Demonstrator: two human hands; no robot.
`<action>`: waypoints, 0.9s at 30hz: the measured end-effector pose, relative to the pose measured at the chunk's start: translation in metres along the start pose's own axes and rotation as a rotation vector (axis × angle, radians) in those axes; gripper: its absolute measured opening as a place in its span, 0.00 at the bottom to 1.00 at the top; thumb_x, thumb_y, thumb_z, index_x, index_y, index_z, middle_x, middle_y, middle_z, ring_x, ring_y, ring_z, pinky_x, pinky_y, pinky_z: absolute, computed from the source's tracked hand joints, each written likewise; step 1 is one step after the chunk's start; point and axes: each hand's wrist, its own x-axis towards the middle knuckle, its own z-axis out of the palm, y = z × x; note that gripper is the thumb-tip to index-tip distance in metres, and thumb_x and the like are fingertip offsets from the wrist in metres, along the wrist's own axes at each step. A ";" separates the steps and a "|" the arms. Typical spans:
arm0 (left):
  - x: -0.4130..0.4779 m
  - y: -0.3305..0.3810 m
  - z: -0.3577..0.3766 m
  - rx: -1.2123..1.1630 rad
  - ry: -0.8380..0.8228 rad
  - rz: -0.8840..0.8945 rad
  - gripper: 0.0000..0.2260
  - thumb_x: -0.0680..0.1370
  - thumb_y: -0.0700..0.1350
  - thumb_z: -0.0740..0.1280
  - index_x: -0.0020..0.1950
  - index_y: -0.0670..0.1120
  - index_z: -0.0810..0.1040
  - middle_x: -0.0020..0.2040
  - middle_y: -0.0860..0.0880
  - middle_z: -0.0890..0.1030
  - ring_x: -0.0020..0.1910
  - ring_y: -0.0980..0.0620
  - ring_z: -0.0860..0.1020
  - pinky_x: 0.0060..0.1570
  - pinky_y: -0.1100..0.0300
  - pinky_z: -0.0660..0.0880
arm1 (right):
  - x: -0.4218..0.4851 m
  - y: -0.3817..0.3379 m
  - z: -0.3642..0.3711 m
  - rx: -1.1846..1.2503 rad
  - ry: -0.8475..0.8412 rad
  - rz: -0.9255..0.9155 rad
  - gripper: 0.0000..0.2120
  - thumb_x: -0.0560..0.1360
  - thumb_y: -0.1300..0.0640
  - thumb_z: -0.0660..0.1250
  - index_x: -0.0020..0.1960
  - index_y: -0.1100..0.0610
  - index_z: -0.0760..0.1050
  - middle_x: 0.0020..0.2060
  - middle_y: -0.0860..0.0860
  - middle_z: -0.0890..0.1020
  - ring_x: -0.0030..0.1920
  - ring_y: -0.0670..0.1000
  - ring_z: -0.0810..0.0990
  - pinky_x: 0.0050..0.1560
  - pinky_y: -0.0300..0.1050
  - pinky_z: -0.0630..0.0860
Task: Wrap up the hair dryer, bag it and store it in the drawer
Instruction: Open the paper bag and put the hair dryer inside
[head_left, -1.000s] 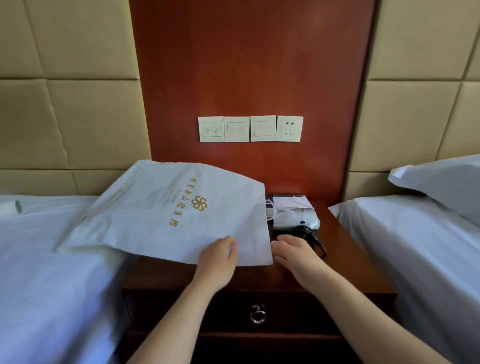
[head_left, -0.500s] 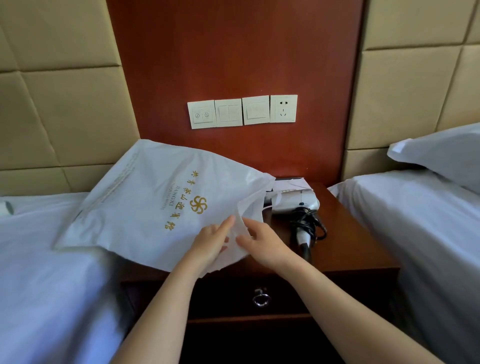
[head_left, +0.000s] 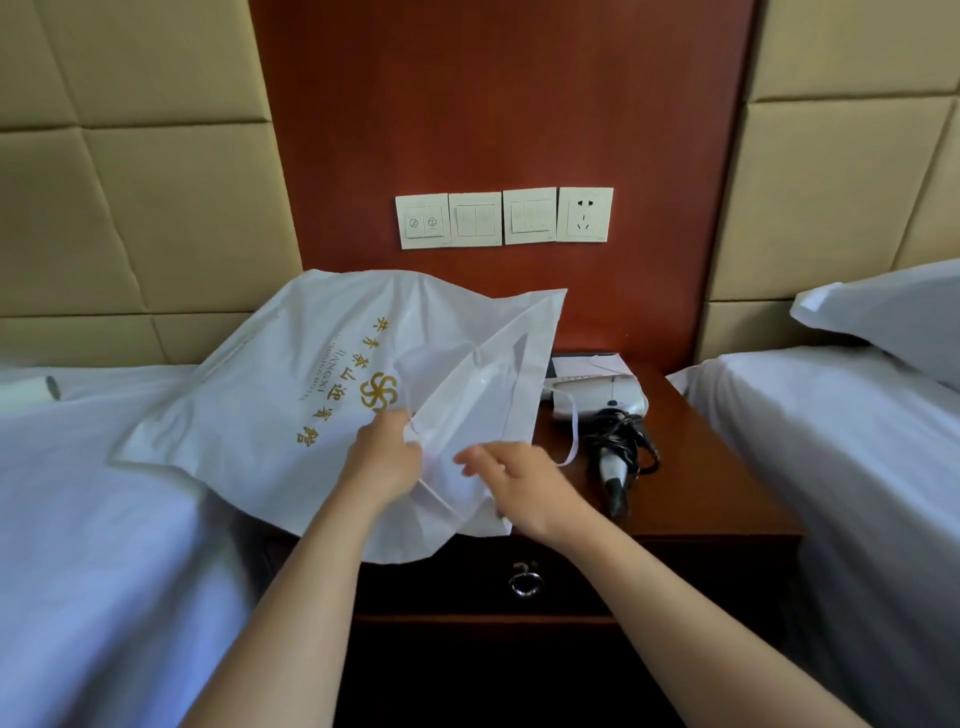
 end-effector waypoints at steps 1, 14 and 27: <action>0.000 0.000 -0.001 -0.009 -0.017 0.001 0.19 0.77 0.36 0.57 0.66 0.47 0.72 0.59 0.40 0.76 0.57 0.38 0.75 0.55 0.51 0.75 | 0.004 0.006 -0.002 -0.079 0.066 0.014 0.15 0.80 0.53 0.56 0.52 0.58 0.80 0.49 0.54 0.83 0.45 0.48 0.79 0.54 0.50 0.74; -0.028 0.015 -0.013 0.408 0.341 0.140 0.15 0.81 0.51 0.57 0.64 0.47 0.73 0.58 0.43 0.80 0.57 0.38 0.76 0.50 0.51 0.71 | 0.010 0.035 0.025 -0.335 -0.150 0.013 0.14 0.80 0.48 0.46 0.44 0.53 0.66 0.46 0.51 0.75 0.47 0.54 0.68 0.46 0.49 0.62; -0.040 0.069 -0.090 0.278 0.712 0.302 0.13 0.82 0.45 0.56 0.54 0.38 0.76 0.47 0.33 0.79 0.48 0.32 0.75 0.39 0.51 0.64 | -0.006 0.009 -0.019 -0.268 -0.282 0.274 0.22 0.82 0.51 0.46 0.74 0.57 0.57 0.66 0.61 0.70 0.64 0.59 0.70 0.63 0.53 0.68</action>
